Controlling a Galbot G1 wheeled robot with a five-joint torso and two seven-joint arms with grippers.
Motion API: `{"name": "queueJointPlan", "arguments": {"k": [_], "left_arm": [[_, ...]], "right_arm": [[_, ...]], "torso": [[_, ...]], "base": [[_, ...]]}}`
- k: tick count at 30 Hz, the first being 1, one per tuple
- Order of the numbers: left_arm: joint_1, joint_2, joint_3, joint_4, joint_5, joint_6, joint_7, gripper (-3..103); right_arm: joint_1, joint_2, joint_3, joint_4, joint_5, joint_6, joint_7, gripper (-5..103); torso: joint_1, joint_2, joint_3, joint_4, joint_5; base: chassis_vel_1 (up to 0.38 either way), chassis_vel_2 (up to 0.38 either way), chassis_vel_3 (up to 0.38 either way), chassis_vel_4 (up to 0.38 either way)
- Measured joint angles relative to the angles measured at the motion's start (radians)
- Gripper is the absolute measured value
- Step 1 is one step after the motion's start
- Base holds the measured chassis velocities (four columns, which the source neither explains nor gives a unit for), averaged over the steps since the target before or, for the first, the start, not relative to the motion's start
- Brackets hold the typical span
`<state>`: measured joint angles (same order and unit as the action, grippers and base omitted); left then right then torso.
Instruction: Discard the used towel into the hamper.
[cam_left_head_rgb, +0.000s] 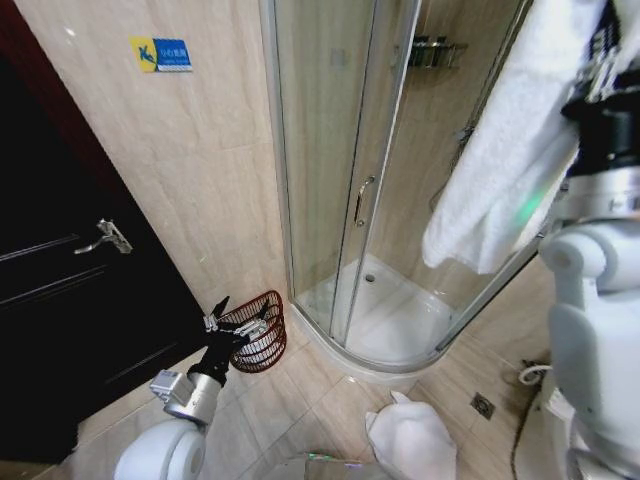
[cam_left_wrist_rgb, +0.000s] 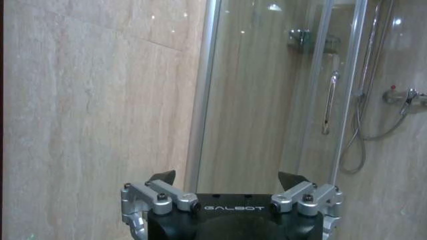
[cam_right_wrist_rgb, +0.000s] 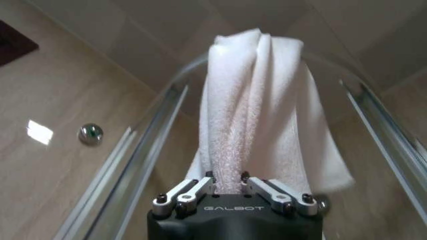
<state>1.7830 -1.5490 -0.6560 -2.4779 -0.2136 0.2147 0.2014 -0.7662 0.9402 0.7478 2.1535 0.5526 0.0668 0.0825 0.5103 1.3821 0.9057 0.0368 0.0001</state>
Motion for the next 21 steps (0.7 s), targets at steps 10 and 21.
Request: {"name": "queueJointPlan", "arguments": {"k": [10, 21], "left_arm": [[0.0, 0.0, 0.0, 0.0, 0.0, 0.0, 0.0, 100], [0.0, 0.0, 0.0, 0.0, 0.0, 0.0, 0.0, 100]], "right_arm": [[-0.315, 0.115, 0.159, 0.098, -0.054, 0.073, -0.025, 11], [-0.507, 0.235, 0.158, 0.188, -0.176, 0.153, -0.032, 11]], "torso": [[0.0, 0.0, 0.0, -0.0002, 0.0002], [0.0, 0.0, 0.0, 0.0, -0.0002]], "base": [[0.0, 0.0, 0.0, 0.0], [0.0, 0.0, 0.0, 0.0]]}}
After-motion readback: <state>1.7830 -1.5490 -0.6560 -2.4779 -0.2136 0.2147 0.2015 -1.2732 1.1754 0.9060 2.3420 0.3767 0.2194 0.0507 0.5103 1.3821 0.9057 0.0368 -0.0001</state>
